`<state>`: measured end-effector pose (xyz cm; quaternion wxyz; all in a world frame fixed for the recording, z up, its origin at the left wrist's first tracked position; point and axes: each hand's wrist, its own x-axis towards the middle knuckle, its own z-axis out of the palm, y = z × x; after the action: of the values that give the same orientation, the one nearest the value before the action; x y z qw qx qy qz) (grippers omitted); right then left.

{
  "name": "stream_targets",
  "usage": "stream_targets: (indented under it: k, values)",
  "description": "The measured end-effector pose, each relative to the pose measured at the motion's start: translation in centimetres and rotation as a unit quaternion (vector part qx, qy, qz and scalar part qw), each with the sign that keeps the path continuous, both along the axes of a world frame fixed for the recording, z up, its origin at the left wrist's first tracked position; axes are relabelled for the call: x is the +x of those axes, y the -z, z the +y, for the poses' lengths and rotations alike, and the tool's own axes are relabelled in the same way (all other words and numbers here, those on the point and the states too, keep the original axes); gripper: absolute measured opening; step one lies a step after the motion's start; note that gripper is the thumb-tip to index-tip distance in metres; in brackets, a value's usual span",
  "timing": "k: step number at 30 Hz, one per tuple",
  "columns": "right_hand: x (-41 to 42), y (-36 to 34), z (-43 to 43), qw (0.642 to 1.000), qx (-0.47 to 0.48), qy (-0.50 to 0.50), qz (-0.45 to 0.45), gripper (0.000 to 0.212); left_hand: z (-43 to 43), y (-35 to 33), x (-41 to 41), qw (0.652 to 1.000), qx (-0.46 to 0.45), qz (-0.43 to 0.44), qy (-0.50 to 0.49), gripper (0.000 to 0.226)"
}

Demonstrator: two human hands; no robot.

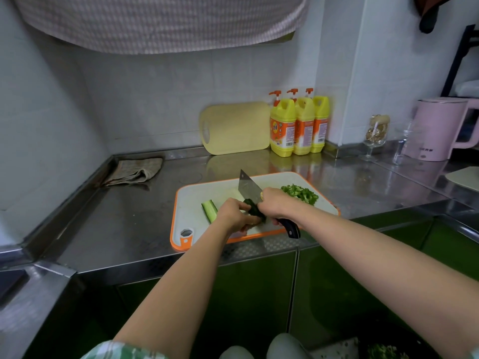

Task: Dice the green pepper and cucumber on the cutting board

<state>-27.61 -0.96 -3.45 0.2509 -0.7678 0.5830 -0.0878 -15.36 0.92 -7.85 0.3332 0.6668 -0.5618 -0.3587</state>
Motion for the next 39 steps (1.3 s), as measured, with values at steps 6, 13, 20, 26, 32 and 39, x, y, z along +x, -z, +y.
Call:
stream_targets:
  k: [6, 13, 20, 26, 32, 39]
  values:
    - [-0.6, 0.6, -0.7, 0.998, -0.034, 0.035, -0.028, 0.018, -0.2, 0.4, 0.2, 1.000, -0.006, 0.011, -0.008, 0.046]
    - [-2.4, -2.1, -0.8, 0.999, 0.027, 0.007, -0.041, 0.016, -0.3, 1.0, 0.3, 0.999, -0.010, 0.019, -0.028, 0.054]
    - [-2.1, -3.1, 0.6, 0.999, 0.043, -0.022, 0.023, 0.019, -0.6, 1.4, 0.2, 0.999, -0.019, 0.013, -0.032, 0.054]
    - [-1.8, -3.8, 1.3, 0.998, 0.050, -0.026, 0.042, 0.022, -0.7, 1.3, 0.2, 0.999, -0.018, -0.004, -0.035, 0.055]
    - [-0.4, -4.7, 1.5, 0.991, 0.058, -0.051, 0.109, 0.025, -1.0, 1.4, 0.3, 0.999, -0.012, 0.000, -0.031, 0.053]
    - [-0.3, -3.2, 1.3, 0.994, 0.042, -0.048, 0.093, 0.026, -0.9, 1.4, 0.3, 1.000, -0.006, 0.006, -0.022, 0.046]
